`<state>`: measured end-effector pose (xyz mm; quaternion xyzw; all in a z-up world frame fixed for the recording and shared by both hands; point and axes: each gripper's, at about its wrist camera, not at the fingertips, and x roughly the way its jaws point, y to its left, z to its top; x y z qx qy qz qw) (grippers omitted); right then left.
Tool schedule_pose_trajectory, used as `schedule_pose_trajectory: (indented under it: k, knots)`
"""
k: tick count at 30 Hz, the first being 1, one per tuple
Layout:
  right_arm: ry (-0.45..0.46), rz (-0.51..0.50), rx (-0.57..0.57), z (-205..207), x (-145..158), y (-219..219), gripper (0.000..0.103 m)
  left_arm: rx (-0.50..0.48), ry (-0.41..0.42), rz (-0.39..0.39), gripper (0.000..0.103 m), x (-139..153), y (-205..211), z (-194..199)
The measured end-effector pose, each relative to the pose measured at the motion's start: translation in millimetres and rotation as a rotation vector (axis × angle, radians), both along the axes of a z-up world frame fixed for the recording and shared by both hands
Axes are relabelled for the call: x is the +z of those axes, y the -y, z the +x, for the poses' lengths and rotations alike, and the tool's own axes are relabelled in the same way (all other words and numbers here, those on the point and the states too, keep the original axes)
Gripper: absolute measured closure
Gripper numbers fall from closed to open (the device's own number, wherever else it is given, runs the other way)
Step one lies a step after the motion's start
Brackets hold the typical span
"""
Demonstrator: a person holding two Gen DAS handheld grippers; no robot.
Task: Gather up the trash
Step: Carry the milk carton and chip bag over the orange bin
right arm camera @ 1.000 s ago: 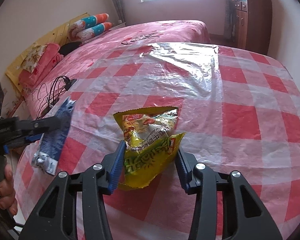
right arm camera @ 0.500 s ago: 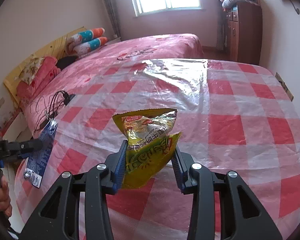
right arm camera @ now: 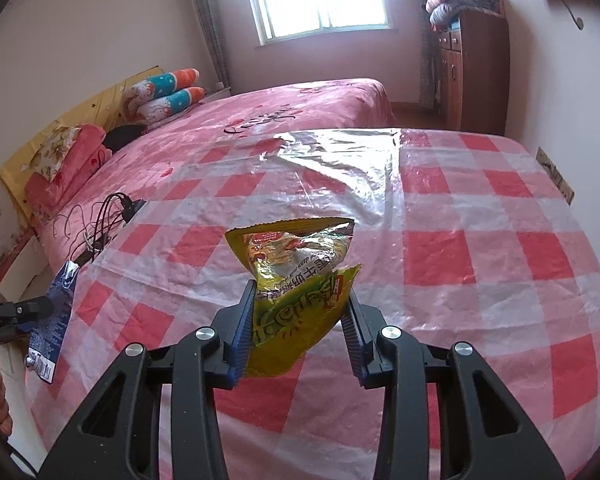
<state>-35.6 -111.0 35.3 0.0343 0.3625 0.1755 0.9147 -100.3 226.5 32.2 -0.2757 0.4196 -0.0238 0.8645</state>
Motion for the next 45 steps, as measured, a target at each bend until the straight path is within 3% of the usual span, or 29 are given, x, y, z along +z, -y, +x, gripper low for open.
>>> schedule_pose_trajectory:
  k: [9, 17, 33, 45]
  knots:
    - [-0.003, 0.02, 0.025, -12.0, 12.6, -12.3, 0.063, 0.038, 0.003, 0.0, 0.047, -2.9, -26.5, -22.0]
    - [0.011, 0.015, 0.119, -26.2, 28.1, -48.2, 0.064, 0.11, 0.006, 0.014, 0.047, -3.0, -58.9, -46.6]
    - [0.039, -0.001, 0.472, -74.9, 59.5, -174.5, 0.065, 0.305, -0.055, 0.041, 0.047, -25.3, -135.5, -105.4]
    - [0.005, -0.029, 0.75, -123.7, 45.8, -274.2, 0.065, 0.424, -0.123, 0.02, 0.047, -57.6, -177.3, -145.6]
